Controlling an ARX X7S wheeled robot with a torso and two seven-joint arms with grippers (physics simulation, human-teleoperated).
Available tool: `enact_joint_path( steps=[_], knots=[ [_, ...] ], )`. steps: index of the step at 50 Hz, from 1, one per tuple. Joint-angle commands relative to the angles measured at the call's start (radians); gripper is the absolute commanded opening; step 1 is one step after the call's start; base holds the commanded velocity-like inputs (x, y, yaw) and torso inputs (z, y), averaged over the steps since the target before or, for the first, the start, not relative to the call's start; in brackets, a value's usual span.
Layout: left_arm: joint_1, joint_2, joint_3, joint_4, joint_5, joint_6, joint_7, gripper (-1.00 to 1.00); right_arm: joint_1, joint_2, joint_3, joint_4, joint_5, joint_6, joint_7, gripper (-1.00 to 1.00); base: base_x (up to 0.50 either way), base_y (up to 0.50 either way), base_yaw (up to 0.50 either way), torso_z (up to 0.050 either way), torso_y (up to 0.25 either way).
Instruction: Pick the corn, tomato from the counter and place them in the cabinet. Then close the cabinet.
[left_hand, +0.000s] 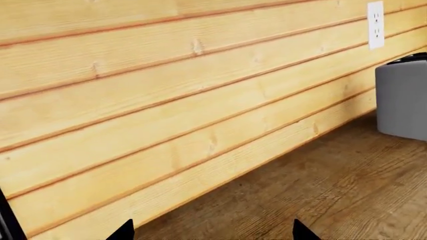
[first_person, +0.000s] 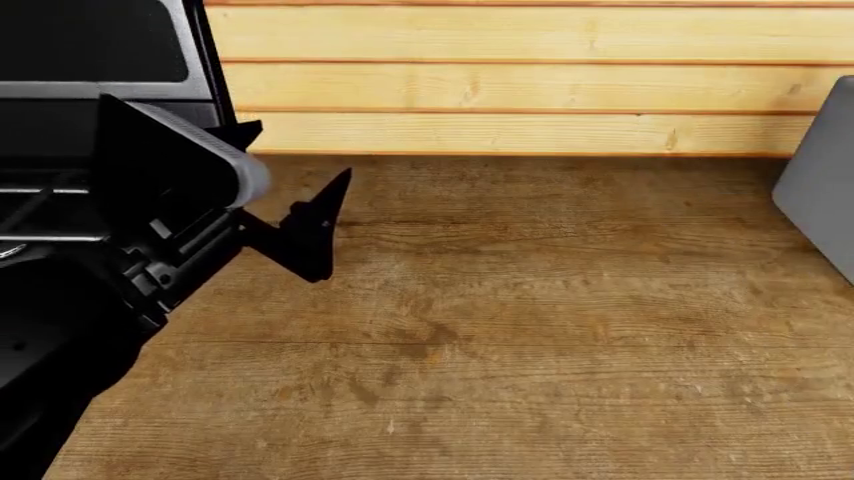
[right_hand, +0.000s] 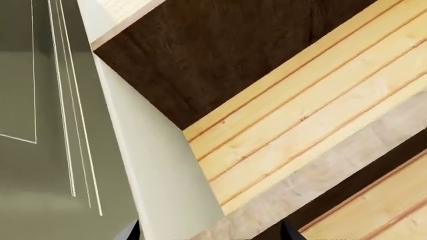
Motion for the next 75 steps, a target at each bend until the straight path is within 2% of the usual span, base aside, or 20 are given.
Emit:
enact_joint_path(
  steps=[1, 18, 36, 53, 75],
  knots=[
    [-0.001, -0.001, 0.013, -0.004, 0.009, 0.008, 0.001, 1.0, 0.122, -0.071, -0.068, 0.072, 0.036, -0.044, 0.041, 1.0, 0.0, 0.0, 0.0, 0.0, 0.0],
    [0.021, -0.006, 0.032, -0.014, 0.034, 0.038, 0.008, 1.0, 0.248, -0.138, -0.127, 0.133, 0.058, -0.086, 0.059, 1.0, 0.0, 0.0, 0.0, 0.0, 0.0],
    [0.038, -0.01, 0.043, -0.011, 0.044, 0.053, 0.005, 1.0, 0.321, -0.246, -0.121, 0.159, 0.094, -0.172, -0.031, 1.0, 0.0, 0.0, 0.0, 0.0, 0.0],
    [0.046, -0.013, 0.056, -0.016, 0.052, 0.068, 0.01, 1.0, 0.369, -0.282, -0.241, 0.218, 0.025, -0.14, -0.073, 1.0, 0.0, 0.0, 0.0, 0.0, 0.0],
    [0.06, -0.017, 0.061, -0.024, 0.057, 0.084, 0.011, 1.0, 0.464, -0.301, -0.47, 0.274, -0.097, -0.031, -0.11, 1.0, 0.0, 0.0, 0.0, 0.0, -0.002]
  ],
)
